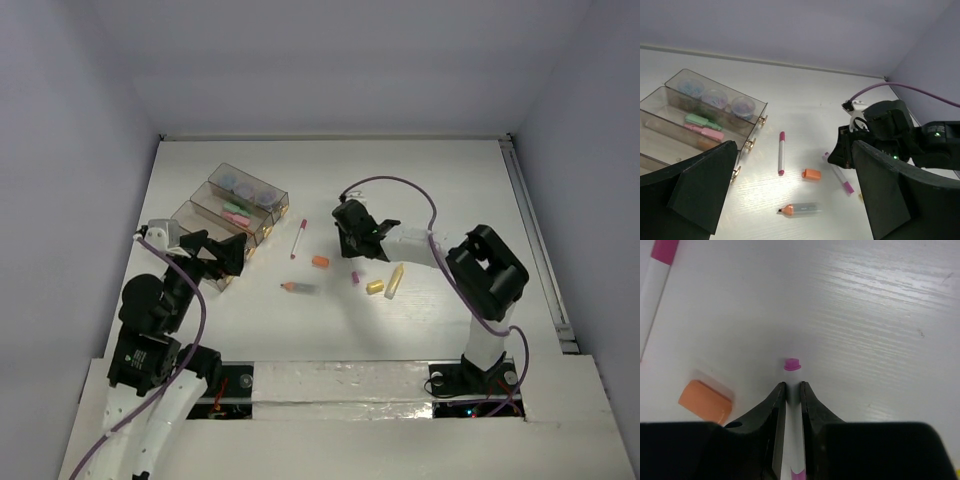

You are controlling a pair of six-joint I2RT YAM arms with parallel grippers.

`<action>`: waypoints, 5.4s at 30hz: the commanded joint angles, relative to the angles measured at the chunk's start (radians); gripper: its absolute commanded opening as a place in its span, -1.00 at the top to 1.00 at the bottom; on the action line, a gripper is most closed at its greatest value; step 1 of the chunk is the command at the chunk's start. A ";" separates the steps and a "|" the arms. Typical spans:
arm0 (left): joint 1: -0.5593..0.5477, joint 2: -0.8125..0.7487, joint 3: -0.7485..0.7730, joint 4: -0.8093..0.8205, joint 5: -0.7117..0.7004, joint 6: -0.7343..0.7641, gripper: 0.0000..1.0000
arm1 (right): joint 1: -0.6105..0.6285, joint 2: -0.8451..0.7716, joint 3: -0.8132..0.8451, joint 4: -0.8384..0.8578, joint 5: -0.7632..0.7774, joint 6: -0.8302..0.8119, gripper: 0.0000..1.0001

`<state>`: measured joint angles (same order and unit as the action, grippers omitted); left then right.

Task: Sort the stationery into containers
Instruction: Pick up the pen from the center of the board, then place the pen in the storage box, then pick up the pen from the center of the board.

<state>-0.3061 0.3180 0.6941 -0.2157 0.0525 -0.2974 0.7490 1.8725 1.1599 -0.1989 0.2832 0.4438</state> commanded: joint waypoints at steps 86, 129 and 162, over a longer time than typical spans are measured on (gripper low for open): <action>0.005 0.095 0.482 0.207 -0.264 -0.042 -0.98 | 0.125 0.059 0.254 0.442 -0.354 -0.046 -0.32; 0.015 -0.094 0.064 0.072 -0.350 -0.029 -0.98 | 0.098 0.433 0.629 -0.206 0.042 -0.159 0.14; 0.015 -0.042 0.018 0.095 -0.304 -0.016 -0.98 | 0.107 0.001 0.287 0.372 -0.341 -0.093 1.00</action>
<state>-0.2943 0.2596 0.7128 -0.1680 -0.2584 -0.3222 0.8459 1.9251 1.4563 -0.0597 0.1558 0.3378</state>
